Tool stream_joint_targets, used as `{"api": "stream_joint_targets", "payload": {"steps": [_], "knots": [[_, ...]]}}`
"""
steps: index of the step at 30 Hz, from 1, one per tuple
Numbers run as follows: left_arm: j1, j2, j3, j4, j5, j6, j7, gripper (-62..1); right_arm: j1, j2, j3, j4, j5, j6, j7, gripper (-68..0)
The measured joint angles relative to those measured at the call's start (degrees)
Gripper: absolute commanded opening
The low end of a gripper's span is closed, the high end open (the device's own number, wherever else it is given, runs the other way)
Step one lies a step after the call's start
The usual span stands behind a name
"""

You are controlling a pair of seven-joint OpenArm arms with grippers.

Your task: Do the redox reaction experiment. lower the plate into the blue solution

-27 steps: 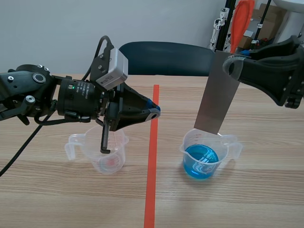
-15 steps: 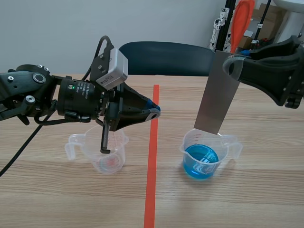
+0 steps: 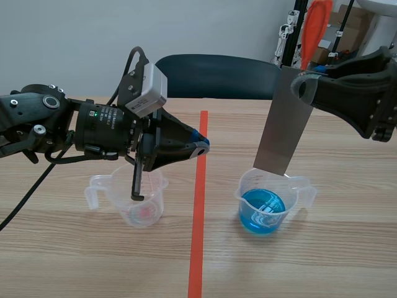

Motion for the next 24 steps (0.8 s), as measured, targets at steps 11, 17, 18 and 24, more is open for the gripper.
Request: {"api": "stream_joint_targets", "payload": {"steps": [11,17,18,24], "knots": [[0.0,0.0,0.0,0.0,0.0,0.0,0.0,-58.2,0.0,0.0,0.0,0.0,0.0,0.0,-0.8,-66.9],[0.0,-0.1,0.0,0.0,0.0,0.0,0.0,-58.2,0.0,0.0,0.0,0.0,0.0,0.0,-0.8,-66.9],[0.0,-0.2,0.0,0.0,0.0,0.0,0.0,-58.2,0.0,0.0,0.0,0.0,0.0,0.0,-0.8,-66.9],[0.7,-2.2,0.0,0.0,-5.7,0.0,-0.4,-58.2,0.0,0.0,0.0,0.0,0.0,0.0,-0.8,-66.9]]}}
